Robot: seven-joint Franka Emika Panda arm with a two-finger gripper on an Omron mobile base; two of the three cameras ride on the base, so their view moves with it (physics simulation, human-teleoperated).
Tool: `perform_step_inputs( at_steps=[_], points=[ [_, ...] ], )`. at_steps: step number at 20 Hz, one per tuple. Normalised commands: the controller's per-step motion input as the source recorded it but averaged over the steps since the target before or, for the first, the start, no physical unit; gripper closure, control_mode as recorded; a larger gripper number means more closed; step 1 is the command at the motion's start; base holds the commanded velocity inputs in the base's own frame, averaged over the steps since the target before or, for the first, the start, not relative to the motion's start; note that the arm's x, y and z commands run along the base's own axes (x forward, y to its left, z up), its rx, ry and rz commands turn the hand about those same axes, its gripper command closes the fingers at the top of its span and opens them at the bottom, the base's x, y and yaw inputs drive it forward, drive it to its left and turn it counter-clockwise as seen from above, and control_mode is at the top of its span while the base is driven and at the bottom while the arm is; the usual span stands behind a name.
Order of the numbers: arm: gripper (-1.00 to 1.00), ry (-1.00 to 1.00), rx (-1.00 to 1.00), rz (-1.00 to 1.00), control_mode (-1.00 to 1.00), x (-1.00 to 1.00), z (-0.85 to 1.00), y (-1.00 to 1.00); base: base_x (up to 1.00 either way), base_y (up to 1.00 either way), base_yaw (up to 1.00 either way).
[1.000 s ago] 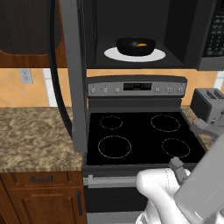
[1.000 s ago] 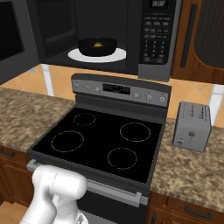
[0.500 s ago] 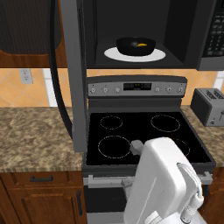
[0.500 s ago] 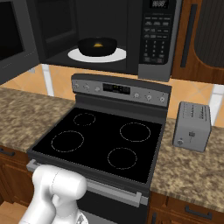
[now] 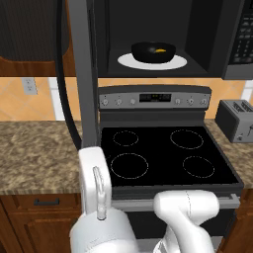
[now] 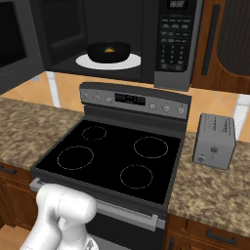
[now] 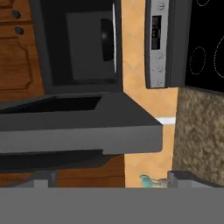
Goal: Pick the lemon from the sink and place it in the bowl. Then pick the bowl and place it in the microwave. Then close the microwave door and press the start button.
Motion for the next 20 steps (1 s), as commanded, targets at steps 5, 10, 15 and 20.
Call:
perform_step_inputs(
  at_steps=[5, 10, 15, 20],
  points=[
    [-1.00, -0.02, 0.00, 0.00, -1.00, 0.89, -0.74, 0.37, 0.00, 0.00, 0.00],
    [-1.00, -0.13, -0.05, -0.02, -1.00, 0.61, -0.57, 0.88, 0.00, 0.00, 0.00],
    [-1.00, -0.10, -0.03, -0.13, -1.00, 0.67, -0.31, 0.26, 0.00, 0.00, 0.00],
    [-1.00, -0.11, -0.02, -0.16, -1.00, 0.73, -0.23, 0.47, 0.00, 0.00, 0.00]
  ],
)
